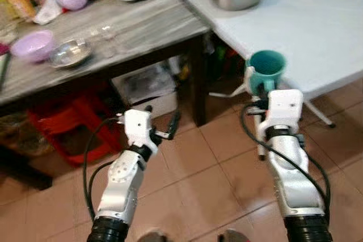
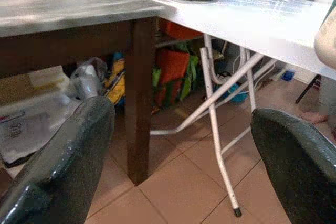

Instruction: Setting the table

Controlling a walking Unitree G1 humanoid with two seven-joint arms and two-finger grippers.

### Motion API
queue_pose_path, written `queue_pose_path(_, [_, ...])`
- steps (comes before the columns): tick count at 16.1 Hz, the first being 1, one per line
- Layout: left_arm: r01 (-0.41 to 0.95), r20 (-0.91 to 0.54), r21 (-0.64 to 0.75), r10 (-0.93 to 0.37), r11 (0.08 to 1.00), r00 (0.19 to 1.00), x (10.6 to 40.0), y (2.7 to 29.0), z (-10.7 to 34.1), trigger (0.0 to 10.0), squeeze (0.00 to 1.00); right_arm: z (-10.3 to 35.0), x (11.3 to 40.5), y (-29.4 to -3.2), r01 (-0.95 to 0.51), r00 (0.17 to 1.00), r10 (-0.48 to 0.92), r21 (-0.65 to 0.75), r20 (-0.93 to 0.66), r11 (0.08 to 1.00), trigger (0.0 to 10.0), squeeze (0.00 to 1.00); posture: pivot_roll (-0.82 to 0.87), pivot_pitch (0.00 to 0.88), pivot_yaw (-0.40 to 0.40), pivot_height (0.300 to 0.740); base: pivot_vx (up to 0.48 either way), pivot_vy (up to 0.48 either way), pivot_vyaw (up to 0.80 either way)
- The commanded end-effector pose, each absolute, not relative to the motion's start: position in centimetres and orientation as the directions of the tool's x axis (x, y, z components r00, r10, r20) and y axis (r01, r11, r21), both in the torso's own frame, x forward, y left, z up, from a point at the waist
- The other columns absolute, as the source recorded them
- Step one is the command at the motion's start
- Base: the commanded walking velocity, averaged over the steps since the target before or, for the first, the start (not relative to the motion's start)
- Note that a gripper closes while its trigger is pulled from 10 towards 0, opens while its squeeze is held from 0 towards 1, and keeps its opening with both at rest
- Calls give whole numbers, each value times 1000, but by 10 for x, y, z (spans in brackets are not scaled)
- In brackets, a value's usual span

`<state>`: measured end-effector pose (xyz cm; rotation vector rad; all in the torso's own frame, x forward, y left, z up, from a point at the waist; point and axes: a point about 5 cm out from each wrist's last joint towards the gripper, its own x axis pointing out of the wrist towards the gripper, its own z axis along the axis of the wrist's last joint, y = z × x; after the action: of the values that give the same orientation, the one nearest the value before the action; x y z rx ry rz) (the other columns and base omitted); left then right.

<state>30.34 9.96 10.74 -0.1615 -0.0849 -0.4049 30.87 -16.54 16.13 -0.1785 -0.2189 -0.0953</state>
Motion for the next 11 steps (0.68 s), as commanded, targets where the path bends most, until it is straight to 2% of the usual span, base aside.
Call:
queue_pose_path(1, [359, 104, -124, -348, 925, 932, 304, 112, 106, 10000, 0, 169, 309, -152, 78, 965, -35, -156, 261, 985, 10000, 0, -141, 123, 103, 740, 0, 476, 800])
queue_pose_path(3, [358, 104, -124, -347, 925, 932, 304, 112, 105, 10000, 0, 169, 310, -151, 78, 965, -35, -157, 260, 985, 10000, 0, -140, 120, 102, 740, 0, 476, 728])
queue_pose_path(5, [356, 102, -125, -345, 926, 933, 304, 112, 105, 10000, 0, 169, 310, -151, 77, 965, -34, -156, 259, 985, 10000, 0, -138, 119, 100, 740, 0, 448, 0])
queue_pose_path(11, [369, 114, -139, -355, 919, 928, 302, 110, 105, 10000, 0, 169, 311, -152, 72, 964, -28, -160, 263, 984, 10000, 0, -140, 113, 92, 740, 0, 0, 0])
